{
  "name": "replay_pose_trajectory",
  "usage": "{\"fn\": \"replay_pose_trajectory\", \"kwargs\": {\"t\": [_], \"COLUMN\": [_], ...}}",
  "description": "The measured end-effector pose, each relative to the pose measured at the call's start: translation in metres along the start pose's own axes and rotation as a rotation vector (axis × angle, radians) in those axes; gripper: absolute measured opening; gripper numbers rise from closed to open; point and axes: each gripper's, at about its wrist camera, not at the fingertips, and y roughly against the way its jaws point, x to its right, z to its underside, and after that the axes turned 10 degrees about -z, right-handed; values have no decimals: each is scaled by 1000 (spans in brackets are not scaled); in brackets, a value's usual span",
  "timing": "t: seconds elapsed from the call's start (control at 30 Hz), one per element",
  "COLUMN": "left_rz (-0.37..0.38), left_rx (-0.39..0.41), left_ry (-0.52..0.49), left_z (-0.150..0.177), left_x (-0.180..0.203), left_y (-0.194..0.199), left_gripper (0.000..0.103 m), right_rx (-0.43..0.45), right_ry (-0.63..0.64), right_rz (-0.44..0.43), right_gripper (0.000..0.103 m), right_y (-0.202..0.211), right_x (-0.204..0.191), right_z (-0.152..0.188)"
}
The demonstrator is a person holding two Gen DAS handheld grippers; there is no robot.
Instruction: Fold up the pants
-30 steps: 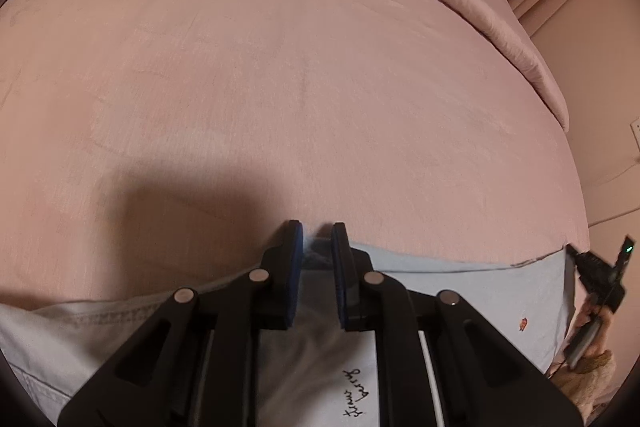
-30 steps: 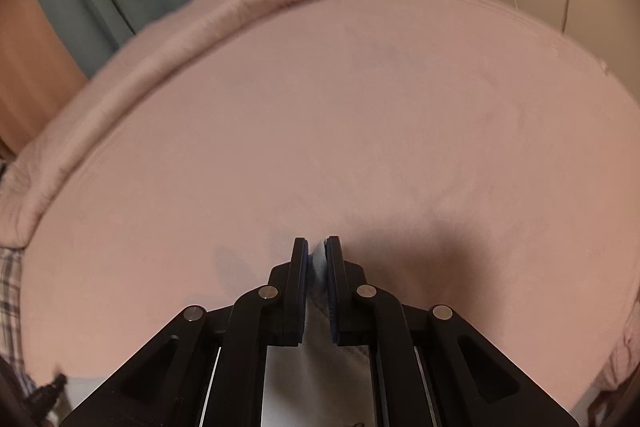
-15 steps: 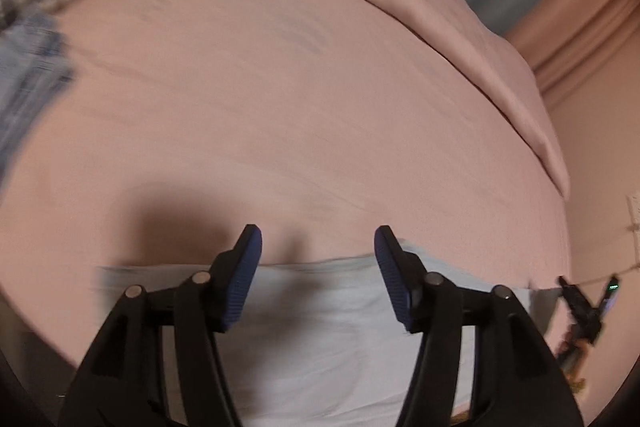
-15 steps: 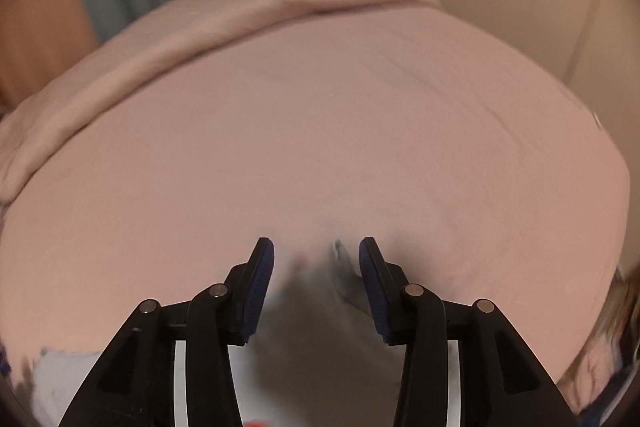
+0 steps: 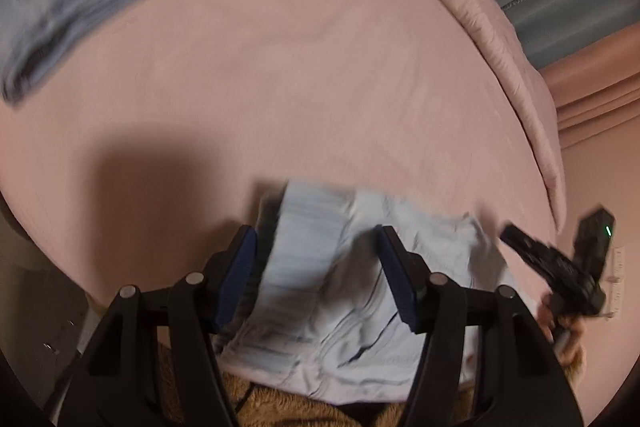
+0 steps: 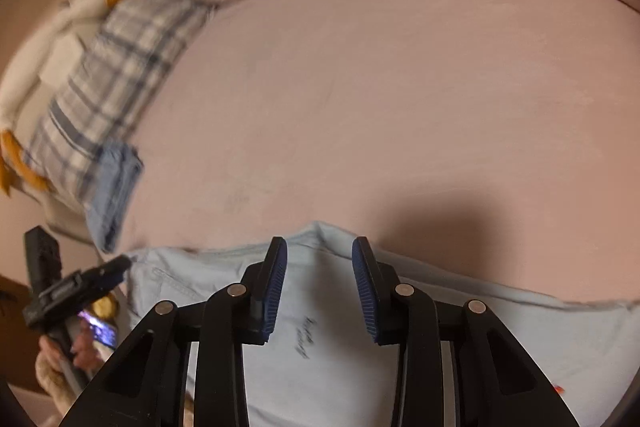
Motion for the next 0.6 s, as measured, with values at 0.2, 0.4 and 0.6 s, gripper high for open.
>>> {"fn": "replay_pose_trajectory", "kwargs": {"t": [0.2,0.4,0.6], "left_rz": [79,105,-23], "left_rx": [1,26,2], "left_ry": [13,-8,-46], "left_z": [13,34,39], "left_x": [-20,-20,-20], "left_y": [8,43,17], "left_gripper": [23,21,23], "right_rx": [-117,-55,-21], "right_ry": [53,56,38], "right_rz": [83,52,72], "right_gripper": [36,6,5], "right_y": [-14,4,2], "right_x": [-1,2,10], "right_z": [21,19,18]}}
